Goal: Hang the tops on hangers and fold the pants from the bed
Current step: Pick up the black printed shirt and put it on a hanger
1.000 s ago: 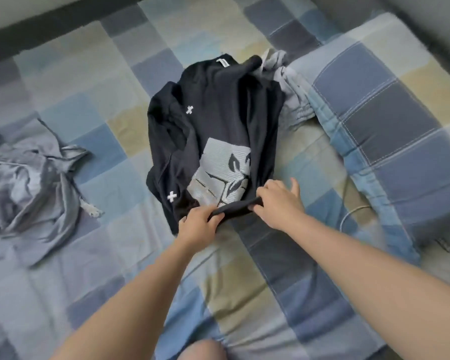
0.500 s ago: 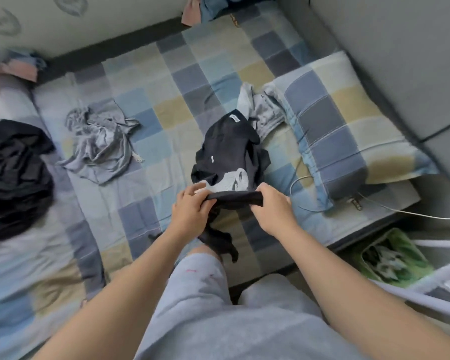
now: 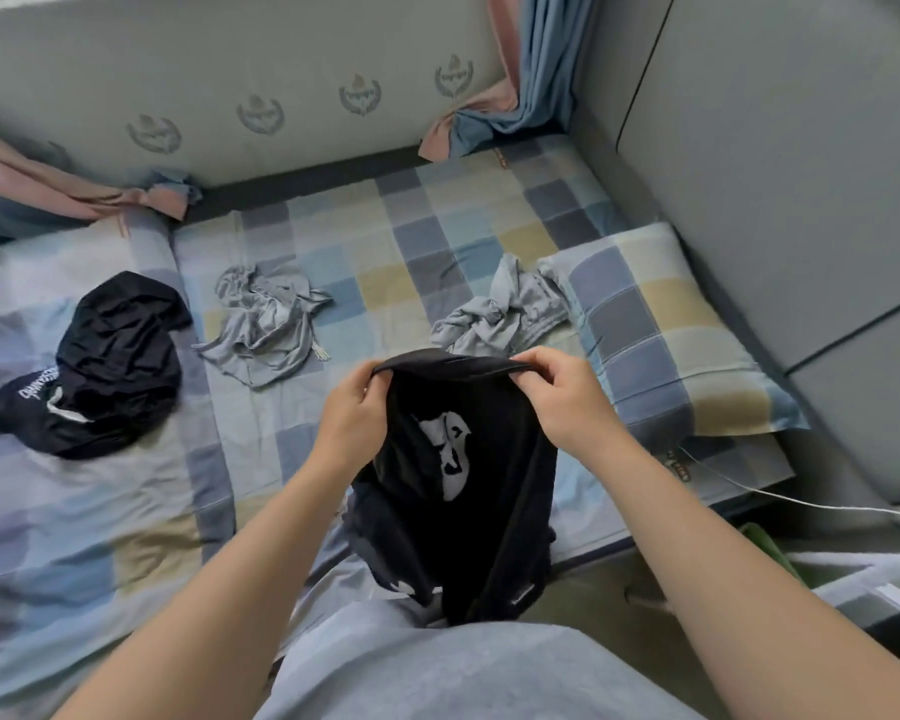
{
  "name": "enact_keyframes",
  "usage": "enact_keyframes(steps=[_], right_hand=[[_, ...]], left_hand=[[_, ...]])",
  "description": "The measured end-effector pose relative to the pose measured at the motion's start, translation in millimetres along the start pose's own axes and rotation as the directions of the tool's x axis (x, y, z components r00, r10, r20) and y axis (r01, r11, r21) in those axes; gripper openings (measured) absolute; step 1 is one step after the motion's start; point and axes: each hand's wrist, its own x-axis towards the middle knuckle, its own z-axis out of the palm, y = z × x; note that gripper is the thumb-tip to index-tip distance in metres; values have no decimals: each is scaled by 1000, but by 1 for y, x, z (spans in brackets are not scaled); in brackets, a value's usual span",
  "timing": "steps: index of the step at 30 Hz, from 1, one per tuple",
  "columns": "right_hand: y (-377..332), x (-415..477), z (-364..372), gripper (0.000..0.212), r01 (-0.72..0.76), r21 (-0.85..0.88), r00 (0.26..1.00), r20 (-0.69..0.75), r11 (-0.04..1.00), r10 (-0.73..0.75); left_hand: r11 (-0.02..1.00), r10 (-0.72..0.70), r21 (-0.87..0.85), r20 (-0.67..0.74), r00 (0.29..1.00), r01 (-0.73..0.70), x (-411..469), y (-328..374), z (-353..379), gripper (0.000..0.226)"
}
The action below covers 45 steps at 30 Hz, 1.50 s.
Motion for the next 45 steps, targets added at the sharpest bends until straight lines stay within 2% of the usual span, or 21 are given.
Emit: enact_keyframes(steps=[5,8,11,13,17,19,20,22,25,28,32,35,40,42,45], right_hand=[[-51,-21,13,21,66,160,996,43,985,-74],[-79,-27,32,20,83,184,992,74,979,-98],[-100,-34,54,20,87,210,985,128,974,-116],[-110,-39,67,19,91,229,980,150,969,-128],[-119,-46,83,8,110,228,975,166,967,-150],[-119,-50,85,17,99,183,969,204,978,-137],[-117,-52,87,25,89,132,966,231,987,-118],[-109,-55,93,37,104,-77,969,232,992,-84],[-83,-57,111,33,113,-460,993,65,880,-94],[-53,-60,131,25,7,-585,989,-113,811,-91],[-29,-57,153,24,-93,-645,979,-199,759,-49],[-15,-57,163,23,-185,-698,965,-261,692,-5],[19,-71,163,25,-387,-663,913,-376,641,162],[25,-75,160,25,-415,-625,903,-373,661,214],[17,-73,159,25,-368,-478,922,-298,797,247]], left_hand=[[1000,12,-9,92,996,-12,-17,13,-19,20],[990,138,-65,256,957,-125,-32,21,-37,19],[964,262,-151,364,894,-221,-46,31,-50,32],[950,313,-117,304,900,-291,-50,30,-55,36],[930,357,54,92,929,-363,-44,20,-79,20],[919,381,106,3,925,-379,-40,17,-99,32],[911,397,133,-32,917,-390,-38,16,-110,37],[894,432,159,-66,899,-418,-34,16,-129,43],[877,475,126,-72,877,-464,-35,16,-151,49],[882,470,69,-65,880,-466,-40,12,-165,52],[889,458,51,-59,887,-456,-48,5,-176,51],[891,451,20,-157,878,-454,-51,3,-195,49],[886,434,-2,-346,832,-463,-38,-5,-245,46],[899,408,5,-380,830,-439,-31,-14,-262,45],[955,264,-22,-391,882,-295,-23,-33,-276,43]])
